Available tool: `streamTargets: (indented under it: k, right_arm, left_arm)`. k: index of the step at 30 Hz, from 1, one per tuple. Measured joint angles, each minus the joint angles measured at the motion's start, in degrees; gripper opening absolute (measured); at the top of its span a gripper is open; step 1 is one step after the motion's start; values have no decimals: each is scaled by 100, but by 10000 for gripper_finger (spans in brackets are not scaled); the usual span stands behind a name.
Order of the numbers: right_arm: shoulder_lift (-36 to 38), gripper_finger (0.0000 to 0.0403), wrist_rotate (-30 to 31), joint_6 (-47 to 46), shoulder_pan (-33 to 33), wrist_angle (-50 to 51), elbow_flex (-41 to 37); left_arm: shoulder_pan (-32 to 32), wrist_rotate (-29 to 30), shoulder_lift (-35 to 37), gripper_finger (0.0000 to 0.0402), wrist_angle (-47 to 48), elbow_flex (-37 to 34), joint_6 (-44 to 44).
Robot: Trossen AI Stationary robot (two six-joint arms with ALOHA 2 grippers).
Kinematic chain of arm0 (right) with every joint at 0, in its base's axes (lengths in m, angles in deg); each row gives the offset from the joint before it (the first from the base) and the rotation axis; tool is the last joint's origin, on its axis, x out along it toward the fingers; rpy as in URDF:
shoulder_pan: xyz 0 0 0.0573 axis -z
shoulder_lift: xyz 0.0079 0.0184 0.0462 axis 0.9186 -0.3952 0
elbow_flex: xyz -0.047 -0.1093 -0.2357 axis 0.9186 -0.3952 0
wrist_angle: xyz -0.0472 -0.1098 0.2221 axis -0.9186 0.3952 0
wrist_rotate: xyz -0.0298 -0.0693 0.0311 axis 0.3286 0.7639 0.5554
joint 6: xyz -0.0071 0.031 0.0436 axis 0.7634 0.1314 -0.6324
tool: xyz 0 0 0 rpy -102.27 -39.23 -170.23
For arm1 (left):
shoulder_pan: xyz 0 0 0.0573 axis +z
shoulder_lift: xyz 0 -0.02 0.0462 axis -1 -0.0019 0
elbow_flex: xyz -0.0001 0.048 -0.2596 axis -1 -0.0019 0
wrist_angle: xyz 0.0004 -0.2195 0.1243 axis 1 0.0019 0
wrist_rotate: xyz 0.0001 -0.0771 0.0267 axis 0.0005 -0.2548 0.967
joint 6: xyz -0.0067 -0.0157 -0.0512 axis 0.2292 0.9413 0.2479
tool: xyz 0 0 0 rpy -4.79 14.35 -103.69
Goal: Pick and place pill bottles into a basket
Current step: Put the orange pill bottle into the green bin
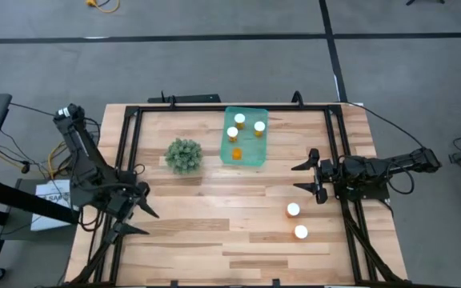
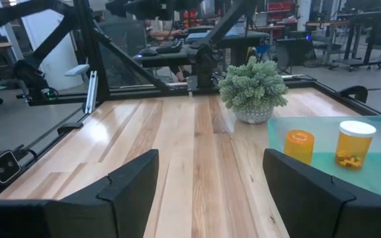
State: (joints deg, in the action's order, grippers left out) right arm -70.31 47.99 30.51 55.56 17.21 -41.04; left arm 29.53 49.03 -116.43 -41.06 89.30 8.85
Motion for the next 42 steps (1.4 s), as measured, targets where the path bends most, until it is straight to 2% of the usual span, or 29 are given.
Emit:
streamTargets:
  k: [4, 15, 27, 35, 38, 42]
  right_arm:
    - [0, 265, 1, 0, 0, 1, -1]
    - [-2, 266, 1, -1, 0, -1, 1]
    - [1, 266, 1, 0, 0, -1, -1]
    - [-1, 266, 0, -2, 0, -3, 1]
    - [-2, 266, -2, 0, 0, -3, 0]
    - [-2, 266, -2, 0, 0, -3, 0]
  left_arm:
    - [5, -396, 106, 231, -631, -503, 1]
    - [7, -965, 147, 231, -2409, -1809, 156]
    - [-2, -1339, 144, 231, -2700, -2387, 439]
    - [3, -991, 144, 231, -2736, -2496, 82]
    - [140, -823, 149, 231, -2681, -2497, -91]
    - [639, -1023, 247, 231, -2500, -2498, -127]
